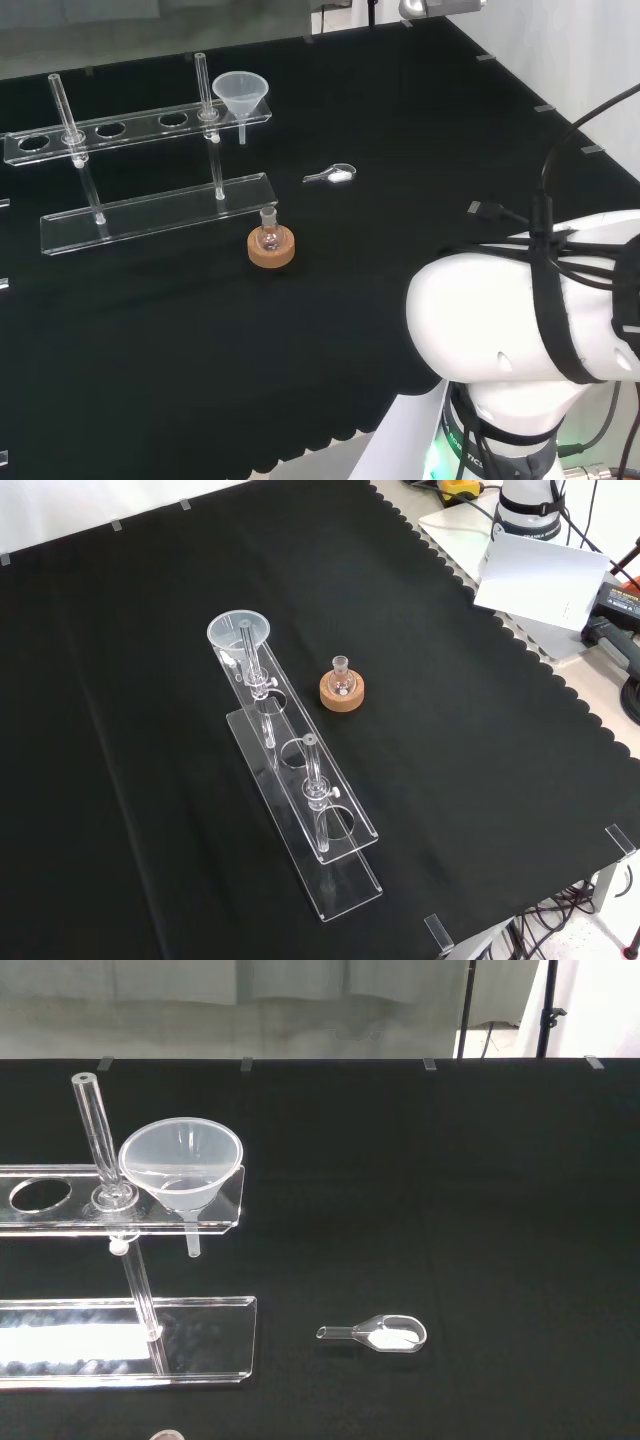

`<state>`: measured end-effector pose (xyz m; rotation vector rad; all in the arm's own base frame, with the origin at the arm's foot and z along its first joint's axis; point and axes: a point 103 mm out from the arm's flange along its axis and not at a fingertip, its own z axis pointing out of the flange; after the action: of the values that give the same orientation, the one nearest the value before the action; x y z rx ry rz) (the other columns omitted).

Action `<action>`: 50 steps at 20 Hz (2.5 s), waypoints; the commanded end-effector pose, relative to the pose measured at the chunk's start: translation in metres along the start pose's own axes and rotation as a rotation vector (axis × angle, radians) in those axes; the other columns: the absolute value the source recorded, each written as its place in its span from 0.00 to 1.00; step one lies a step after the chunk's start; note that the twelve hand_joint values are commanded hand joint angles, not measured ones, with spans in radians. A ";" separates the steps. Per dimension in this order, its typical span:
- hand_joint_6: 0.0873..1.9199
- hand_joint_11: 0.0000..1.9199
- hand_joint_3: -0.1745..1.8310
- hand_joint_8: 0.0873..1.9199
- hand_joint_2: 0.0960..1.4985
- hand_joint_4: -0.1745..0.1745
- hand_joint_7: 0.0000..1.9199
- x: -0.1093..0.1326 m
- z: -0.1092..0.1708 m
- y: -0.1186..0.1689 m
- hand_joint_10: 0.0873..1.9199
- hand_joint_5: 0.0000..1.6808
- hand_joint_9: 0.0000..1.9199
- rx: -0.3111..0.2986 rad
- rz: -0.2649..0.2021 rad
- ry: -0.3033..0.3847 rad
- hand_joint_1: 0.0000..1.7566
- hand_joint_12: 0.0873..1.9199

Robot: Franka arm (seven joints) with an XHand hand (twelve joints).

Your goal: Pick up the funnel from the transparent funnel stand.

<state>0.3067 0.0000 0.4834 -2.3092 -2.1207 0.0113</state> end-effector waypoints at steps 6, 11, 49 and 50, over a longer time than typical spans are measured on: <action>0.00 0.03 0.31 0.16 0.76 0.58 0.00 -0.004 -0.001 0.005 0.31 0.13 0.06 -0.002 -0.001 0.003 0.00 0.70; 0.00 0.03 0.31 0.16 0.77 0.58 0.00 -0.003 0.000 0.009 0.31 0.14 0.07 0.004 0.007 0.000 0.00 0.70; 0.00 0.01 0.26 0.19 0.74 0.53 0.00 0.072 0.110 0.164 0.32 0.12 0.08 0.222 0.014 -0.196 0.01 0.72; 0.00 0.01 0.26 0.19 0.72 0.52 0.00 0.072 0.114 0.166 0.32 0.11 0.08 0.228 0.013 -0.195 0.02 0.72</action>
<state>0.4641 0.0439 0.3840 -2.2879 -2.0790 0.4603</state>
